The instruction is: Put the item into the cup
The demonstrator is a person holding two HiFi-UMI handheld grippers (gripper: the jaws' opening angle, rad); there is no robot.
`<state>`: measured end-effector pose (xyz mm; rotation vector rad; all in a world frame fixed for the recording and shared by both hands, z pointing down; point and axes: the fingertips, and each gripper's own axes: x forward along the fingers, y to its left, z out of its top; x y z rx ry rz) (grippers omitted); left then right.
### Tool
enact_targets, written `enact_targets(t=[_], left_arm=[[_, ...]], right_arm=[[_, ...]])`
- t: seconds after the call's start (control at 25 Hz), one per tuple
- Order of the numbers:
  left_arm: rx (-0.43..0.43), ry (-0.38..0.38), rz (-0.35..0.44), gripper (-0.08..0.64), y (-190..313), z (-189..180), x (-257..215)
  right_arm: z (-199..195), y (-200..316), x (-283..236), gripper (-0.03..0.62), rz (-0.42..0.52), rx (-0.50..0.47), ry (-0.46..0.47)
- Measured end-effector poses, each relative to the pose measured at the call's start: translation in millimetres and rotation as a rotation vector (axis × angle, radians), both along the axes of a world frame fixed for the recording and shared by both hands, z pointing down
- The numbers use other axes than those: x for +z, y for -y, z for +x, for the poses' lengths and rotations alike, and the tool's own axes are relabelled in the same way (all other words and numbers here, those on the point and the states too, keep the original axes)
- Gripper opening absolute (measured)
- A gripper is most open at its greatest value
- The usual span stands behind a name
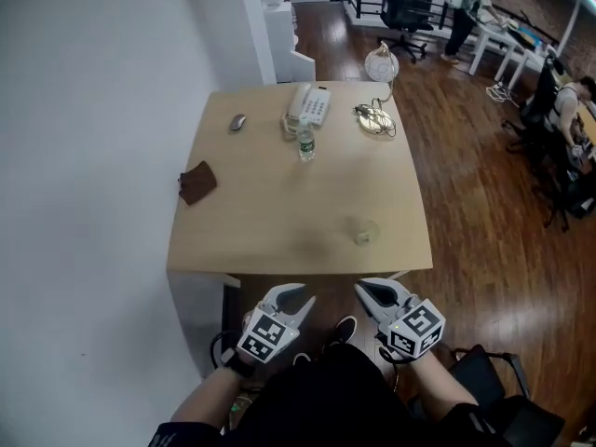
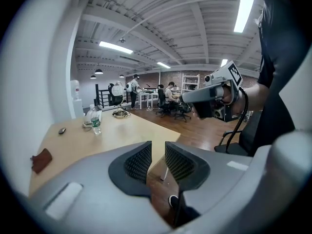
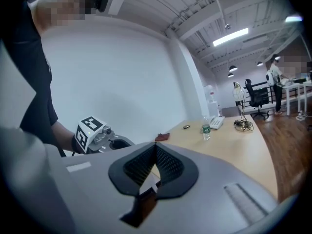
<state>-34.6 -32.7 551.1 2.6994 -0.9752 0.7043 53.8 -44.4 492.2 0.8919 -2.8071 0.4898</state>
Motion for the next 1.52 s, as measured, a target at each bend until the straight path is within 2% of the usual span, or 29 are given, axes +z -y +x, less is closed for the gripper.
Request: enact_targets(t=[0.16, 0.32, 0.6, 1.0, 1.52], left_arm=[[0.031, -0.014, 0.025, 0.08, -51, -17, -8], [0.06, -0.03, 0.041, 0.08, -95, -25, -20], [0.089, -0.054, 0.052, 0.081, -145, -30, -28], [0.022, -0.102, 0.099, 0.08, -162, -18, -51], [-0.014, -0.093, 0.108, 0.08, -161, -15, -49]], right_arm=[[-11, -54, 16, 0.008, -0.022, 0.053, -0.029], [-15, -95, 12, 0.008, -0.044, 0.106, -0.009], [-25, -143, -8, 0.008, -0.005, 0.117, -0.031], [-17, -173, -24, 0.008, 0.044, 0.059, -0.055], [-16, -170, -25, 0.008, 0.054, 0.023, -0.052]])
